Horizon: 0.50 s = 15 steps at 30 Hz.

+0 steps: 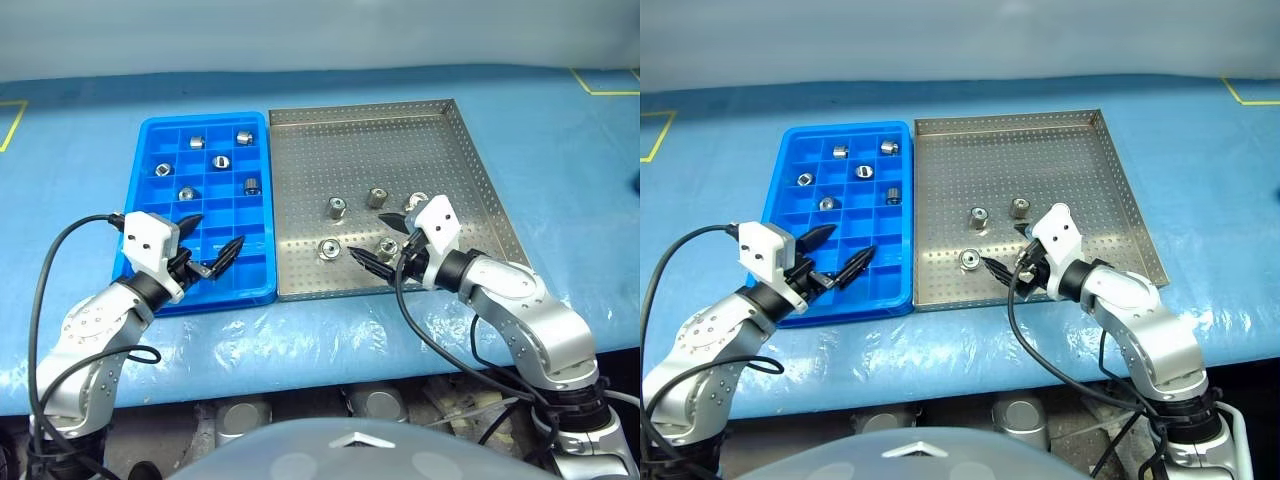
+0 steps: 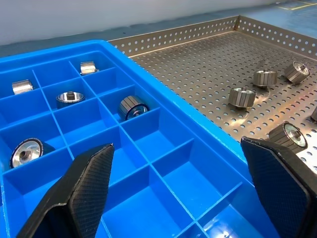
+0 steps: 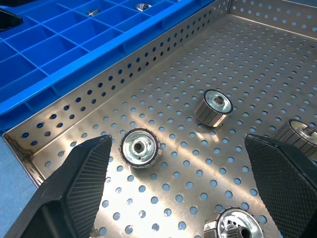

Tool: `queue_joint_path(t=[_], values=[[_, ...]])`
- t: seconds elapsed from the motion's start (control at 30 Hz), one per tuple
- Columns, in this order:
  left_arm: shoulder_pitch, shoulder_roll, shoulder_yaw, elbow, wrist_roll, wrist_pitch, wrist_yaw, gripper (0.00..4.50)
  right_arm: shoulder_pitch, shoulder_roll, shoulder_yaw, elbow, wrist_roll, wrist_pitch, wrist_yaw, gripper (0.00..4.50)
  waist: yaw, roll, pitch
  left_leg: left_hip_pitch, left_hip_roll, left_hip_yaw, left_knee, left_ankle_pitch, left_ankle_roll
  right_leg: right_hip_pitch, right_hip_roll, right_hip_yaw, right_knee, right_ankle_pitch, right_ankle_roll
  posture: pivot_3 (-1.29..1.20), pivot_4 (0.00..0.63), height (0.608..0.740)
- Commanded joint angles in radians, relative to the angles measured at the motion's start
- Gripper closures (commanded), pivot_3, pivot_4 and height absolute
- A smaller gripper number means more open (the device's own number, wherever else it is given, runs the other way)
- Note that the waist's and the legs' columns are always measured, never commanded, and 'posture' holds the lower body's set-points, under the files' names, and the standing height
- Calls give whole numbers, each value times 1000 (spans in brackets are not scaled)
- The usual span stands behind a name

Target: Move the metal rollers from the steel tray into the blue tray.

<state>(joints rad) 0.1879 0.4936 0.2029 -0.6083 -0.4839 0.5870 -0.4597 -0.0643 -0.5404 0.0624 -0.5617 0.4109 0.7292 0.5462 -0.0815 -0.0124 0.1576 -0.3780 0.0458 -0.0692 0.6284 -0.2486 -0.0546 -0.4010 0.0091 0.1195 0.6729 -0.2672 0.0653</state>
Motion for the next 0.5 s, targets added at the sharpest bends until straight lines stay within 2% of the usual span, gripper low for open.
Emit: queue_joint_path(t=[0.03,0.5], values=[[2,12,-1,-26,1,-8,-6,32,-5,-5,-8,-25,-4,-19,1,0,0,0,0,0,0,0,0,0,0,0,0,0,0,0,0,-38,150,740],[-1,16,-6,-24,5,-10,-7,32,3,-3,-7,-21,-24,-30,2,0,0,0,0,0,0,0,0,0,0,0,0,0,0,0,0,-48,150,740]])
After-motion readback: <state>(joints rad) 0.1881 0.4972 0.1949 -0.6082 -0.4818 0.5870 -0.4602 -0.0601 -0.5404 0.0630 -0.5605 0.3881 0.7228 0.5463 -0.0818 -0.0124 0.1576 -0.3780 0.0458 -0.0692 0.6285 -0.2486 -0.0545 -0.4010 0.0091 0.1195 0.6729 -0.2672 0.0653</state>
